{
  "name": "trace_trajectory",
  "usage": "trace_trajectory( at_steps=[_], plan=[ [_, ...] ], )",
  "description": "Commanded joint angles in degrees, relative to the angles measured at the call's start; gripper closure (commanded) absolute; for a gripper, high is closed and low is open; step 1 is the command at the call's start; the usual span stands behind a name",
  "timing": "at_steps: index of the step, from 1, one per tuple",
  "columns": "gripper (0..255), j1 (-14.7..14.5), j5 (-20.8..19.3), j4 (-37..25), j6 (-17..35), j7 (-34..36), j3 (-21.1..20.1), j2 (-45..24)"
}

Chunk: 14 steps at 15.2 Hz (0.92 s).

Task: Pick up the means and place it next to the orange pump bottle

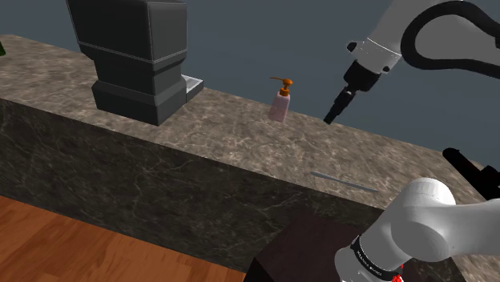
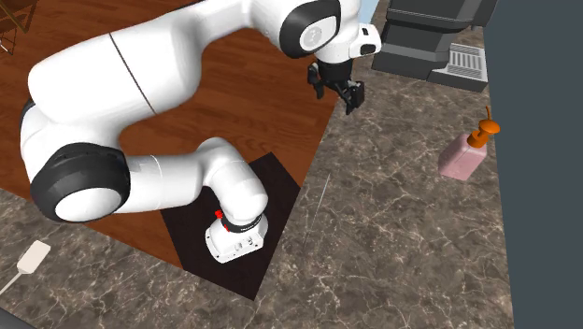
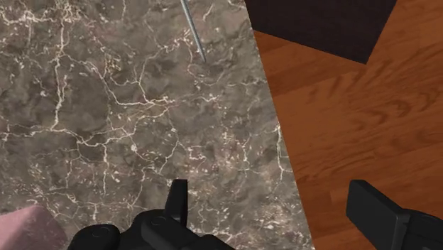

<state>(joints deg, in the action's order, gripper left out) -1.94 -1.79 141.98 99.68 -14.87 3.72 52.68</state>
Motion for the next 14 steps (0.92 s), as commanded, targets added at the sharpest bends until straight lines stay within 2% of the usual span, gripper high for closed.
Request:
trace_trajectory(
  at_steps=[1, 8, 14],
  plan=[
    [0, -0.1, -1.1, 3.5, 0.8, -3.1, 1.8, 1.7],
    [0, 1.0, -6.8, 15.4, 3.7, -13.8, 8.6, 7.1],
    [0, 4.2, -14.1, 23.6, 6.9, -24.0, 16.0, 9.2]
  ],
)
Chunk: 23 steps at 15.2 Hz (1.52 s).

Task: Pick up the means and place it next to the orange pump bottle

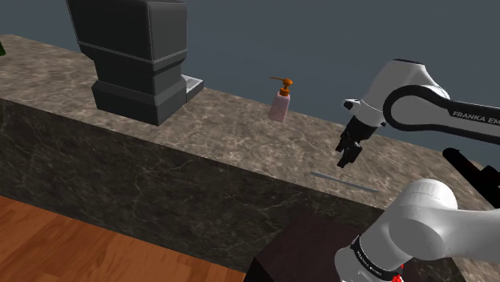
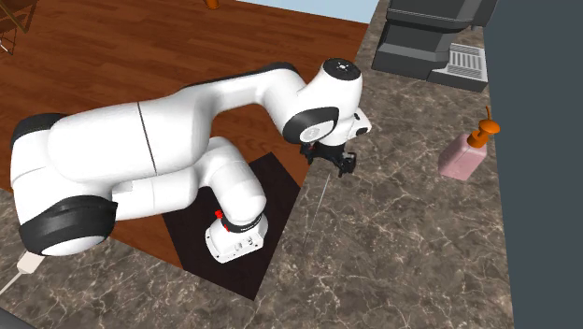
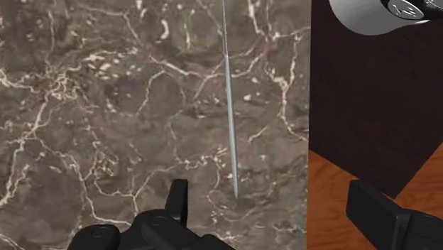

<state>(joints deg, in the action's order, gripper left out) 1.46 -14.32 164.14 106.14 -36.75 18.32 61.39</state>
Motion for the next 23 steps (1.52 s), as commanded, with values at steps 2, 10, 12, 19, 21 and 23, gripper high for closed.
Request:
trace_trajectory(
  at_steps=[2, 10, 12, 19, 21, 23],
  plan=[
    [0, 2.3, -4.5, 3.7, 1.9, -5.7, 4.3, 0.3],
    [0, 4.8, -10.0, 9.1, 9.5, -9.0, 9.3, -3.0],
    [0, 5.1, -10.6, 10.0, 11.2, -9.0, 9.9, -3.9],
    [0, 5.1, -10.6, 10.0, 11.2, -9.0, 9.9, -3.9],
    [255, 5.1, -10.6, 10.0, 11.2, -9.0, 9.9, -3.9],
    [255, 5.1, -10.6, 10.0, 11.2, -9.0, 9.9, -3.9]
  ],
)
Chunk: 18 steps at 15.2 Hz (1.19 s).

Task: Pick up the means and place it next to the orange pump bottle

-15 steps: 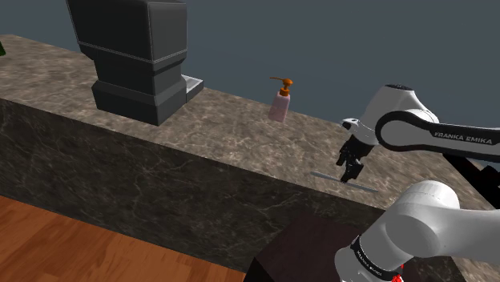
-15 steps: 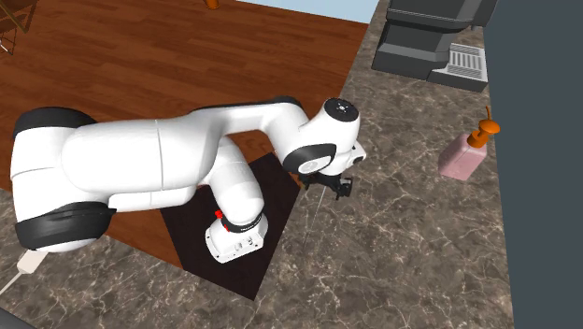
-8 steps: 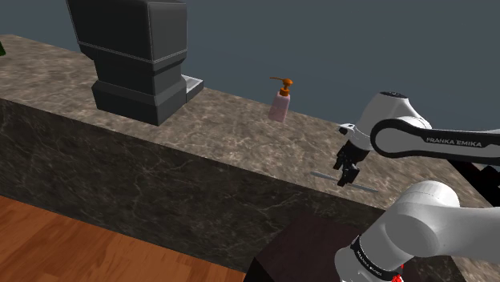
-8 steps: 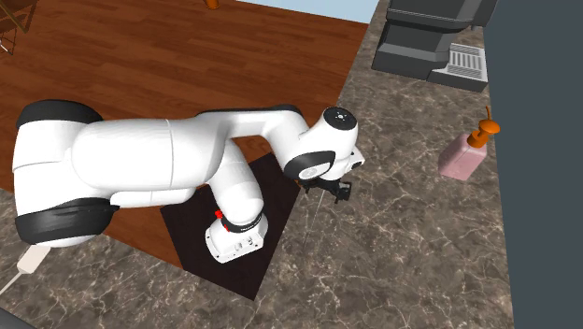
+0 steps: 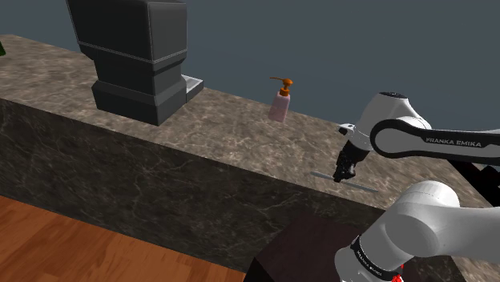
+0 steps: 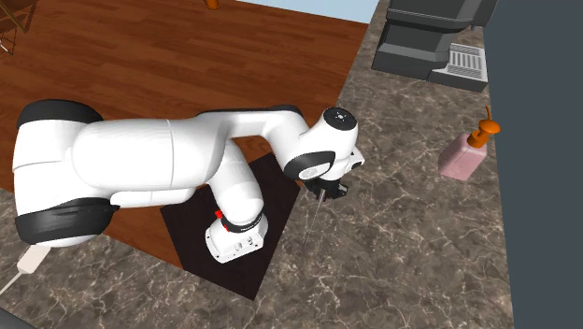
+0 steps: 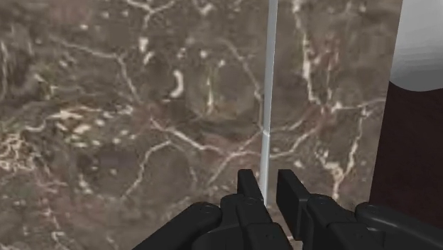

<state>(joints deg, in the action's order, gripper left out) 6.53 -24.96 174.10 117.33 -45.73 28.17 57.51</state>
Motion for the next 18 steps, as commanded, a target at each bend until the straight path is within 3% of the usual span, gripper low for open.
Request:
trace_trajectory(
  at_steps=[1, 7, 18],
  plan=[
    [255, 0.0, 0.0, 0.0, 0.0, 0.0, 0.0, 0.0],
    [255, 0.0, 0.0, 0.0, 0.0, 0.0, 0.0, 0.0],
    [255, -1.9, 4.3, -6.6, -10.7, 0.0, -4.0, 4.4]
  ],
)
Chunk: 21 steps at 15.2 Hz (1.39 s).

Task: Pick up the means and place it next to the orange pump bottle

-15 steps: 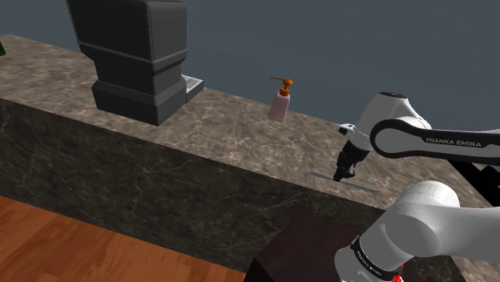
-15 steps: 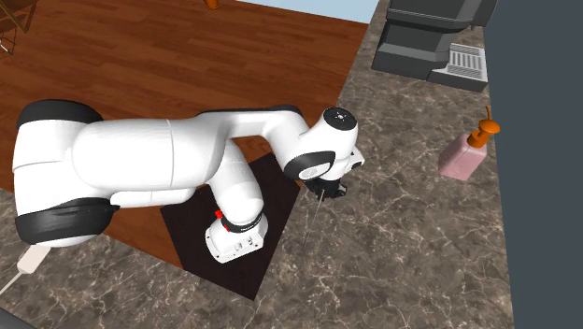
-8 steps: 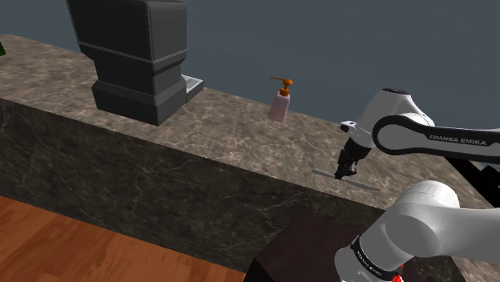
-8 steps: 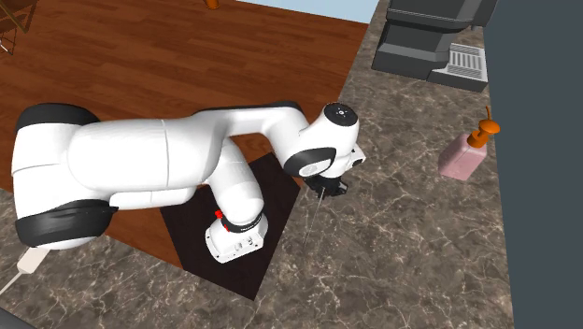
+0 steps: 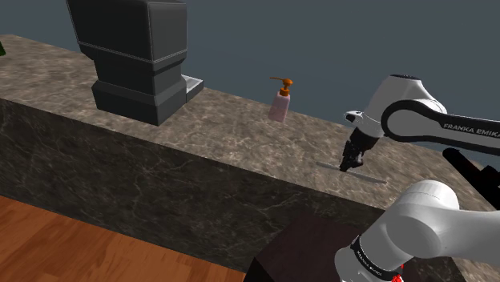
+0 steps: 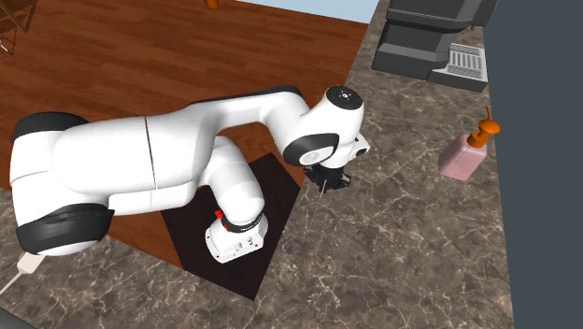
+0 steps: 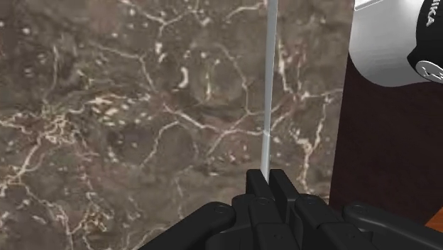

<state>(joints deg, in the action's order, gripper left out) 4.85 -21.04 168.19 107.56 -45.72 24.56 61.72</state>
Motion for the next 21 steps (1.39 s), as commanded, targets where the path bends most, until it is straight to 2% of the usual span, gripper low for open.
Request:
trace_trajectory(
  at_steps=[1, 21],
  plan=[
    [255, -0.4, 0.7, -1.4, -1.8, 0.0, -0.7, 0.4],
    [255, -3.2, 6.1, -16.6, -16.3, 0.0, -5.9, 0.0]
  ],
)
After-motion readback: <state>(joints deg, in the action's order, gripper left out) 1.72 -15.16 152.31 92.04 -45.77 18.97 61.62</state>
